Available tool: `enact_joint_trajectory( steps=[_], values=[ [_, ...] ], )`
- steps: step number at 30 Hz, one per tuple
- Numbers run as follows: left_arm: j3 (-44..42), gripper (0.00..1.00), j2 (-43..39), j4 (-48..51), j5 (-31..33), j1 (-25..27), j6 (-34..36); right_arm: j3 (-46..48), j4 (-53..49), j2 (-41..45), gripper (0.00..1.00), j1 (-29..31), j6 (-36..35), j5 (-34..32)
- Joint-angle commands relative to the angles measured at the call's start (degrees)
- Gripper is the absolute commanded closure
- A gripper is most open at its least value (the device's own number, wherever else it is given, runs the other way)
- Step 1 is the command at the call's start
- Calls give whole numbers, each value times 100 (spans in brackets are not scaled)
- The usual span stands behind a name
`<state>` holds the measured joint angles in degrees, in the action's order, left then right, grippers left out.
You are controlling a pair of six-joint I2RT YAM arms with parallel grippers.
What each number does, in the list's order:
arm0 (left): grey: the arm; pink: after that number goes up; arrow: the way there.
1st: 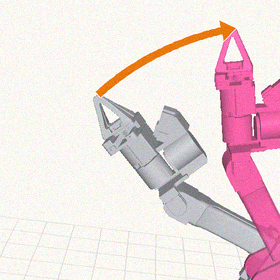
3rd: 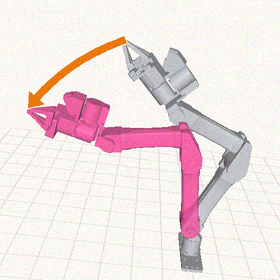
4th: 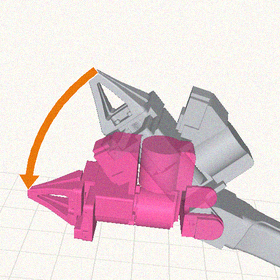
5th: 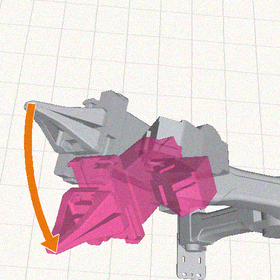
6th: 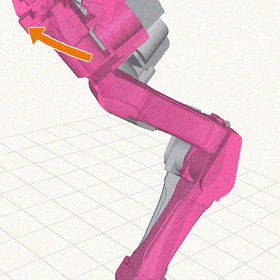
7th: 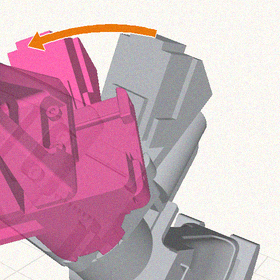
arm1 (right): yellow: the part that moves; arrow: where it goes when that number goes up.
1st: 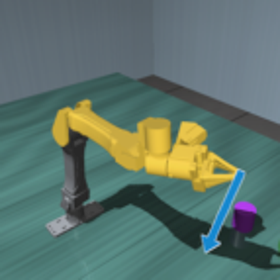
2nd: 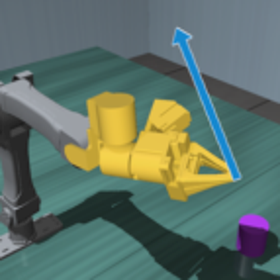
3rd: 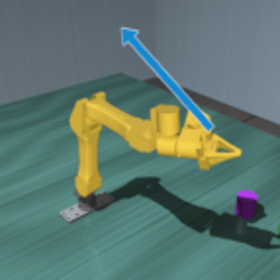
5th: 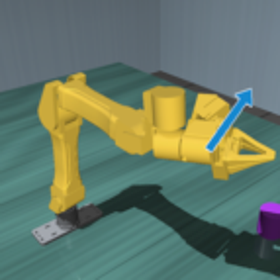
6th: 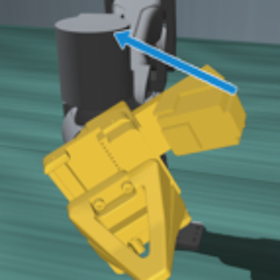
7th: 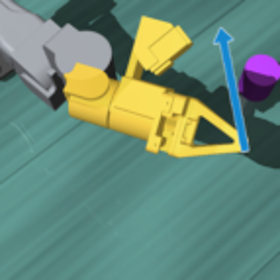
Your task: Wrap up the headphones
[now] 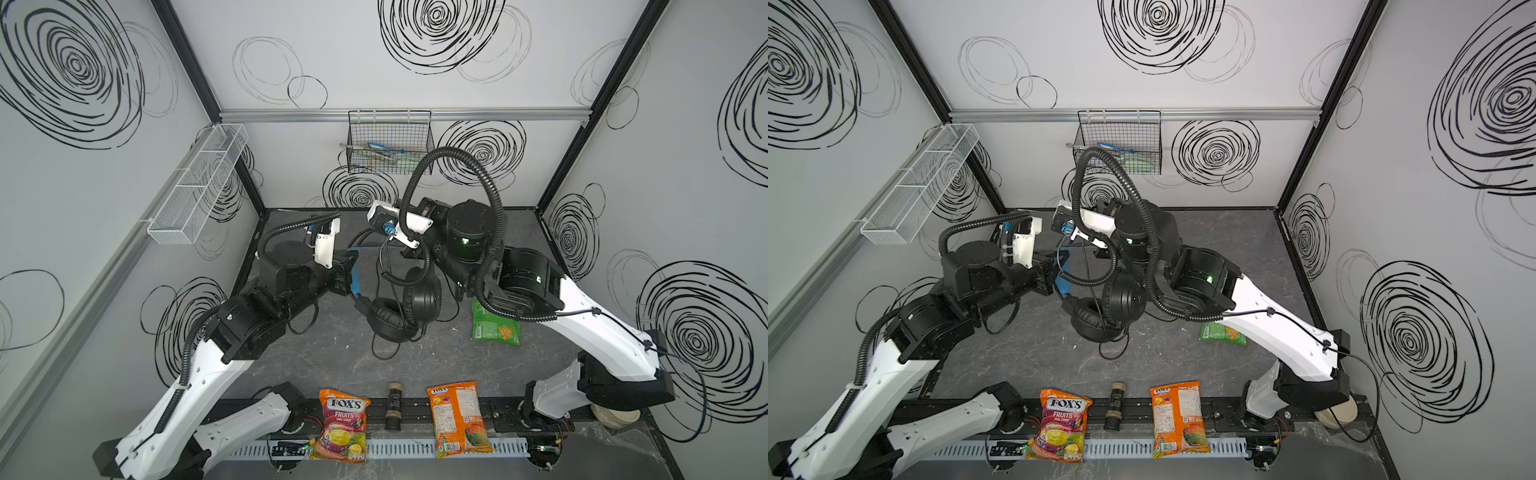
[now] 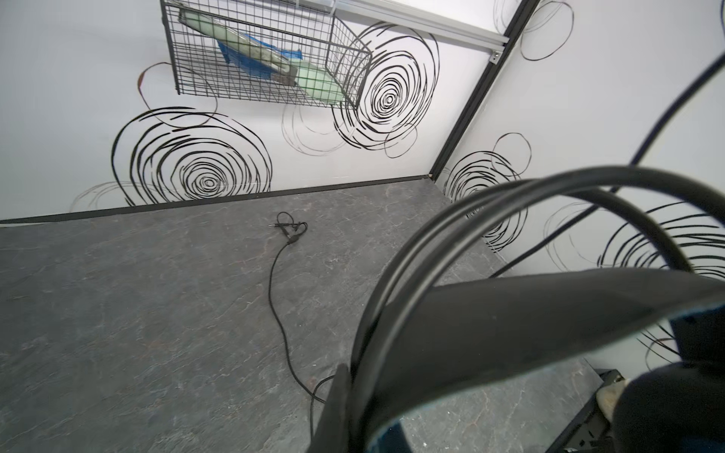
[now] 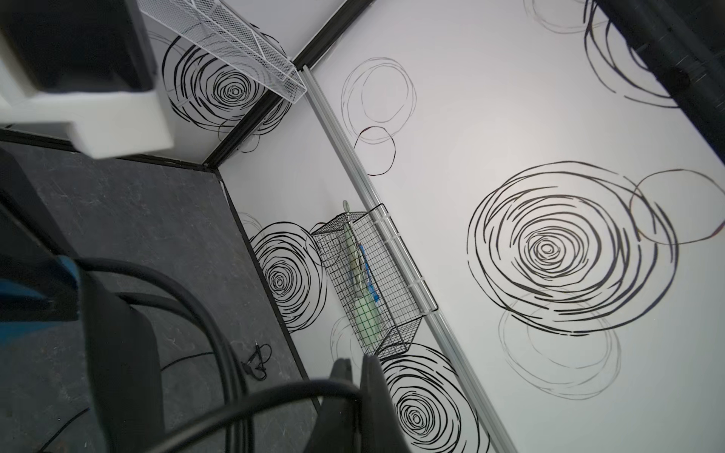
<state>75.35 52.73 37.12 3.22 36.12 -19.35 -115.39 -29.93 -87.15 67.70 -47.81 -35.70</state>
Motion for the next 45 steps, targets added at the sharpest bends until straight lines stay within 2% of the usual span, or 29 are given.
enact_joint_trajectory(
  steps=[1,6,15,19,25,34,45],
  values=[
    [-51,100,-167,-803,-621,27,-340,85,-170,223,100,-238,516,229],
    [-174,100,-252,-1004,-885,21,-719,239,-226,311,100,-454,807,322],
    [-705,100,-445,-1899,-1954,-89,-1345,287,-513,492,100,-858,1516,875],
    [-964,100,-567,-2370,-2322,-154,-1660,382,-528,611,97,-872,1634,1053],
    [-981,100,-609,-2469,-2529,-281,-1808,1099,-40,1077,93,-920,1796,1424],
    [-843,100,-580,-2889,-2823,-325,-2190,2048,817,1626,91,-1280,2485,2245],
    [267,100,-134,-2727,-2348,-386,-2121,2443,1347,1797,94,-1538,2873,2578]
  ],
)
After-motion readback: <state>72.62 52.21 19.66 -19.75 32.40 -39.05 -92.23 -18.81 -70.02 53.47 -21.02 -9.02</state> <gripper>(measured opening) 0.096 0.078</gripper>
